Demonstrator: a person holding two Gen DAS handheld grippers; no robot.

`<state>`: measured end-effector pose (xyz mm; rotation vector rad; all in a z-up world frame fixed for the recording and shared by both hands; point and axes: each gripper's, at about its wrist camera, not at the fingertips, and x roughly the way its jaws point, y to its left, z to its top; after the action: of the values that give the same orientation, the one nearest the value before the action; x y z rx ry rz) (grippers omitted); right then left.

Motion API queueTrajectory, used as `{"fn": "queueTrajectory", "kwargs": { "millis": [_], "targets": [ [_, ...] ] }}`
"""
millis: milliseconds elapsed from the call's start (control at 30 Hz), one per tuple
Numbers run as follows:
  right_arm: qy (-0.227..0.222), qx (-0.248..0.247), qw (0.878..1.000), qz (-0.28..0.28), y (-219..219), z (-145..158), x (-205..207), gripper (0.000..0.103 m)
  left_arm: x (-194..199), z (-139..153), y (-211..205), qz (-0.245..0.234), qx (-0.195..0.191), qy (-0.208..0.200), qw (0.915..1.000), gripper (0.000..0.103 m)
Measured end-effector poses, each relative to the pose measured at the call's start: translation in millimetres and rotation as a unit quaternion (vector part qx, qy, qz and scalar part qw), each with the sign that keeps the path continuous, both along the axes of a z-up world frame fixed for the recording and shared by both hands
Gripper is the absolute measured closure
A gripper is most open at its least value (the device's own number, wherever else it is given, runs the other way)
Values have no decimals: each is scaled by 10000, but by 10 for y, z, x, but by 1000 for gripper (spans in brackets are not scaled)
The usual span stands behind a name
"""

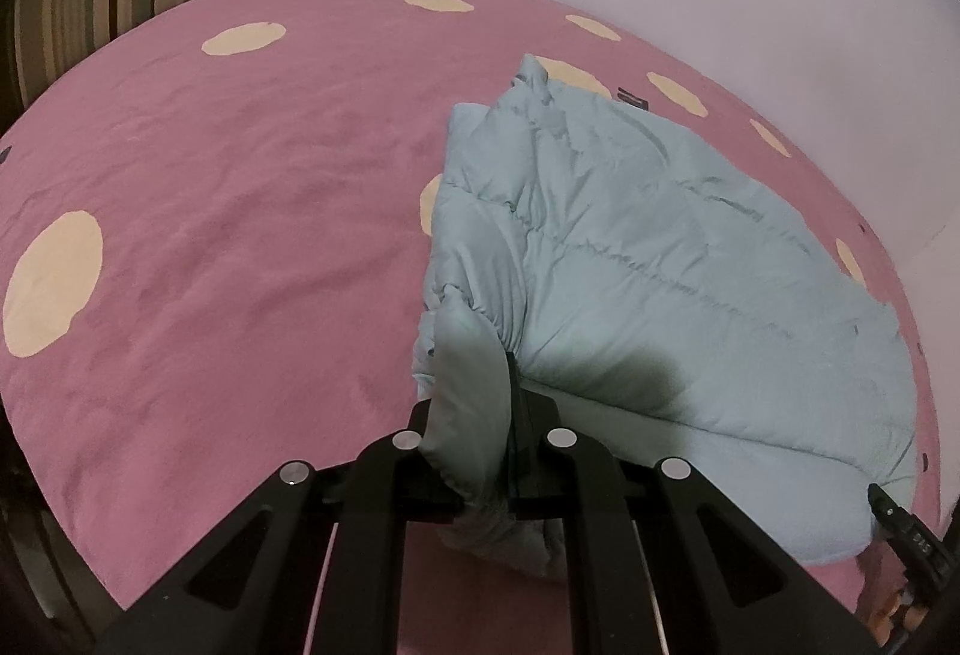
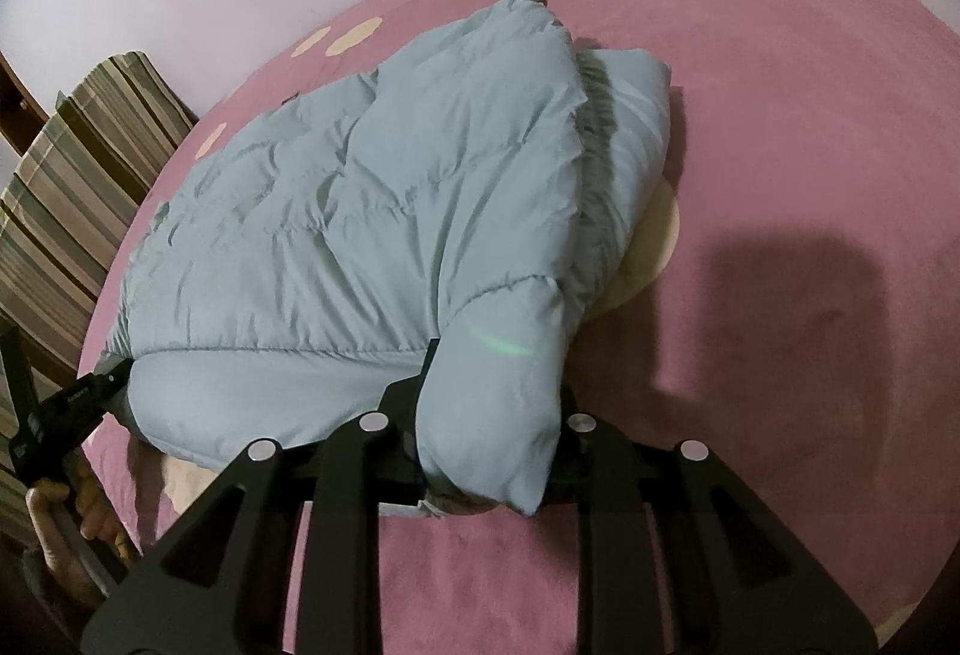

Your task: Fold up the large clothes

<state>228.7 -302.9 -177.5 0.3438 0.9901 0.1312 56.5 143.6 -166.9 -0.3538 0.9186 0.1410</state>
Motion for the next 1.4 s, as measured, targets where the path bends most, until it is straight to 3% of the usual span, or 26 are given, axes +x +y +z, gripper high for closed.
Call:
{"fn": "queueTrajectory", "kwargs": {
  "millis": [133,433,667,833,1133,1233,1333,1400],
  "targets": [
    [4,-17,10000,-8,43,-11,37,77,-9,-5,-5,-69,94,28,9999,92],
    [-46,-136,9999,-65,24,15,-103,65,-28,37,22,94,39,131,9999,78],
    [-123,-155,9994,-286,-152,96,-203,52,-75,36,100,270,189,218,9992,54],
    [-233,-289,9982,-465,-266,215,-269,50,-104,55,164,335,174,253,9990,48],
    [-657,-708,9921,-795,-368,621,-400,54,-193,252,207,370,362,125,9986,48],
    [-863,-762,9911,-670,-254,798,-411,63,-247,399,231,370,383,-89,9985,48],
    [-914,-682,9927,-401,-55,861,-351,65,-237,481,245,322,443,-217,9983,40],
    [-856,-630,9942,-173,102,849,-284,65,-192,490,268,272,446,-213,9984,40]
  ]
}}
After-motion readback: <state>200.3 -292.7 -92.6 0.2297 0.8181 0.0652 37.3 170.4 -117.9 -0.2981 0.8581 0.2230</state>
